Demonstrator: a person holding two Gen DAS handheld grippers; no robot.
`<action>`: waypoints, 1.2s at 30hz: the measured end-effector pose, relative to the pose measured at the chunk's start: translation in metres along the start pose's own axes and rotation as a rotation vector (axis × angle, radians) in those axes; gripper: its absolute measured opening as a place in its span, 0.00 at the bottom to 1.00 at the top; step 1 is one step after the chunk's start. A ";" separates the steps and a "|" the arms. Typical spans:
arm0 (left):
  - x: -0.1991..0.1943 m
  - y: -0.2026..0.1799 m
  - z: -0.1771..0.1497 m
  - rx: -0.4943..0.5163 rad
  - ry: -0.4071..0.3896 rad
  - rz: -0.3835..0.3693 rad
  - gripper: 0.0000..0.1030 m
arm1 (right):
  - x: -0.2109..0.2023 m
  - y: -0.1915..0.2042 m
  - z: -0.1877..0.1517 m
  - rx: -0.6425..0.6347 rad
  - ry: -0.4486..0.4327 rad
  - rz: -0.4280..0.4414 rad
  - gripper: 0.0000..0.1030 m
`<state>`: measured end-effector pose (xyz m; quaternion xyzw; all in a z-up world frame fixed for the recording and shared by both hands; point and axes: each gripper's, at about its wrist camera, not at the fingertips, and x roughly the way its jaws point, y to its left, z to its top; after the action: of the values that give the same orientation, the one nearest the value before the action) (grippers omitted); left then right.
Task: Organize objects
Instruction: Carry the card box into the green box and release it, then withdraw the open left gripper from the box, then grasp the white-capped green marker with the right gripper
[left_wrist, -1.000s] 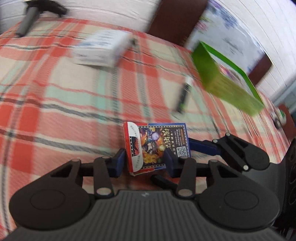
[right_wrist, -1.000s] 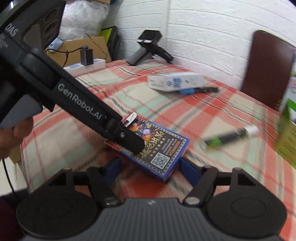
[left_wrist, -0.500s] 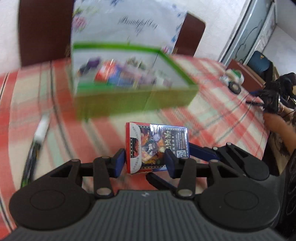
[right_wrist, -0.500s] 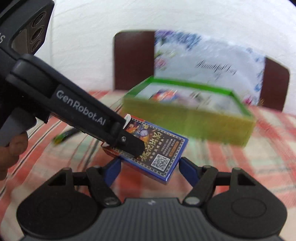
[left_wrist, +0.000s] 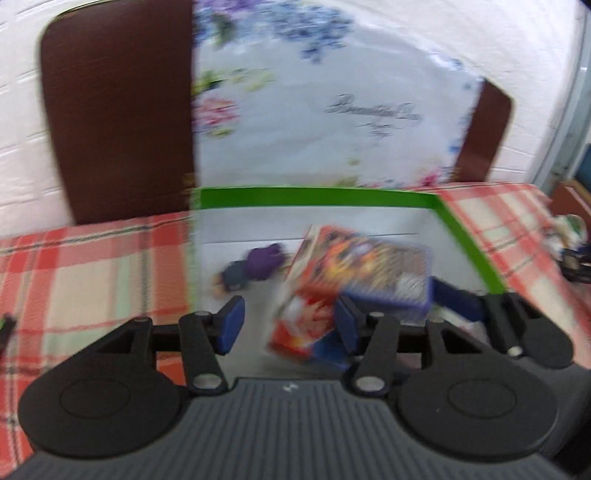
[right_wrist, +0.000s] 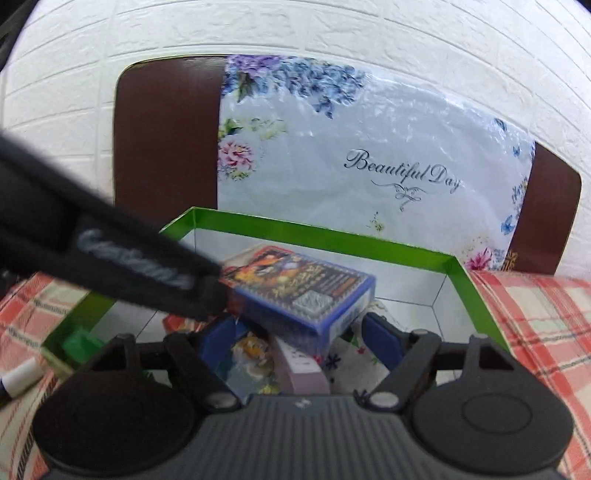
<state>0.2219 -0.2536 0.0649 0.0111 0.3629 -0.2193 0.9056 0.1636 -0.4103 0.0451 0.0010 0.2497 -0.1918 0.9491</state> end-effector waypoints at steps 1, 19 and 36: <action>-0.006 0.004 -0.004 -0.001 -0.002 -0.009 0.57 | -0.005 -0.002 -0.002 0.028 0.001 0.016 0.78; -0.085 0.030 -0.127 0.057 0.011 0.060 0.63 | -0.111 0.052 -0.086 0.090 0.065 0.130 0.79; -0.151 0.159 -0.202 -0.113 -0.034 0.301 0.62 | -0.104 0.131 -0.076 0.123 0.186 0.368 0.69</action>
<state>0.0580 -0.0155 -0.0059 0.0109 0.3536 -0.0605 0.9334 0.0918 -0.2440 0.0153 0.1222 0.3196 -0.0292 0.9392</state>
